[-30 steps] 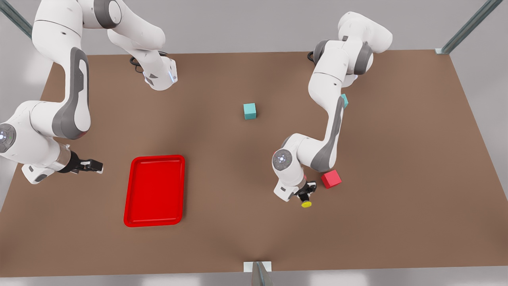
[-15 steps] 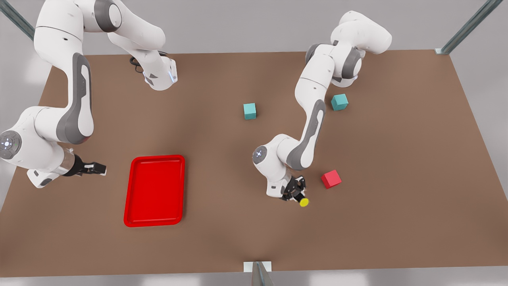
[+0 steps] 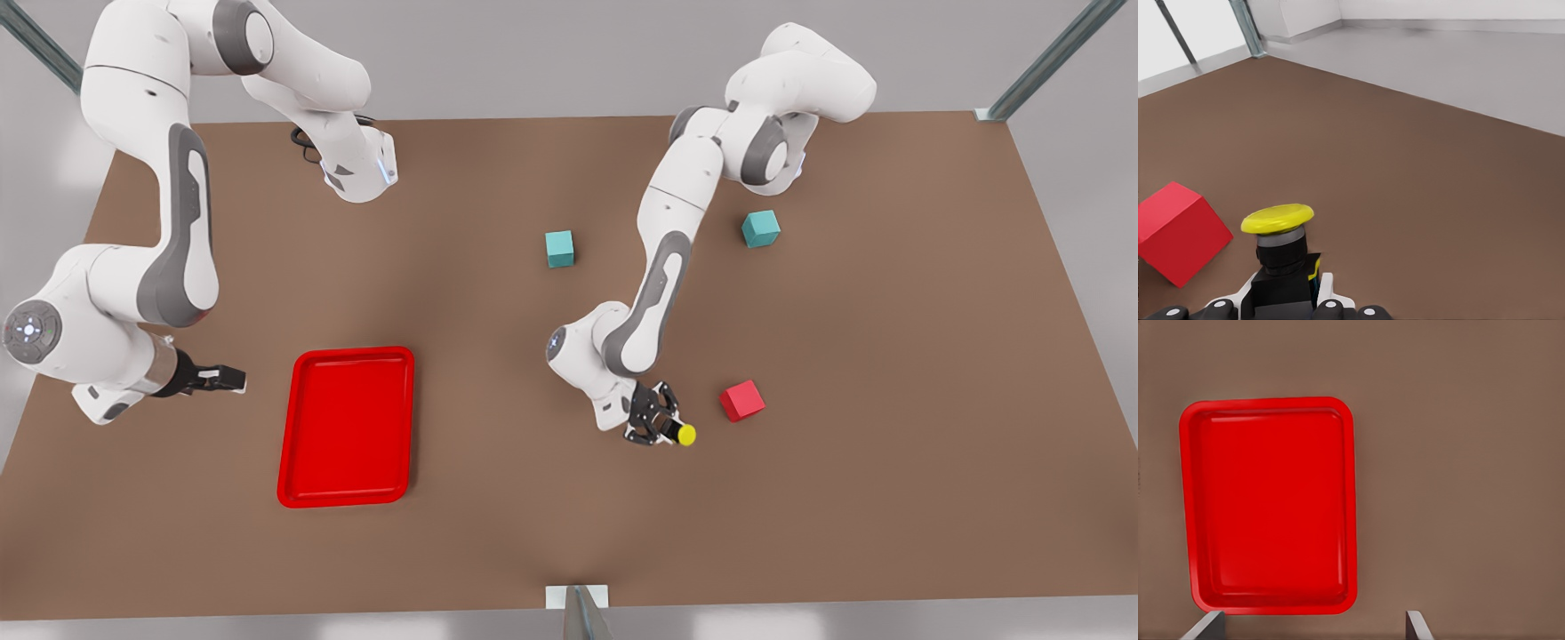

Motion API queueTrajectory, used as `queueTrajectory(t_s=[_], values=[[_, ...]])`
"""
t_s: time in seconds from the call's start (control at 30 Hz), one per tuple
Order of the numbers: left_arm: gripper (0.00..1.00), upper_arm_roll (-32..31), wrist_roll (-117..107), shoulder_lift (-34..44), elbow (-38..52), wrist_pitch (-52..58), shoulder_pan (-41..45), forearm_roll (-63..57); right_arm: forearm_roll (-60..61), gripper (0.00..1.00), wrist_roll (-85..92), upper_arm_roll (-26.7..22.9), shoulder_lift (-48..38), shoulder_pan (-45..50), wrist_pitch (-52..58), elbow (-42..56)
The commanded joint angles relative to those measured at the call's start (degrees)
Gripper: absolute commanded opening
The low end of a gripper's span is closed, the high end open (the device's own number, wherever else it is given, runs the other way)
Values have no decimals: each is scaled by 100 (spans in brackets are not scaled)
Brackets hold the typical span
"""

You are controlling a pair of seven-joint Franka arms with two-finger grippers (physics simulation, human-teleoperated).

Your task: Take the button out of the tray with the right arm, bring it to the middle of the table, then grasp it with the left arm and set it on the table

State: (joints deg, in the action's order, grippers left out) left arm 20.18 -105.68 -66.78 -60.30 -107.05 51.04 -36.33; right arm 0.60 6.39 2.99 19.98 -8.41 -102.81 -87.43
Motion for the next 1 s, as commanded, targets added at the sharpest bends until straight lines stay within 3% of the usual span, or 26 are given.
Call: queueTrajectory(t_s=[0.0, 0.97], values=[[39, 4, -3003, -55, -17, 298, 64, -217, 1, 100, 12, 0, -3, 6, 15, 6], [39, 4, -3214, -477, -43, 676, 239, -709, 1, 100, 12, 9, 120, 6, 24, 7]])
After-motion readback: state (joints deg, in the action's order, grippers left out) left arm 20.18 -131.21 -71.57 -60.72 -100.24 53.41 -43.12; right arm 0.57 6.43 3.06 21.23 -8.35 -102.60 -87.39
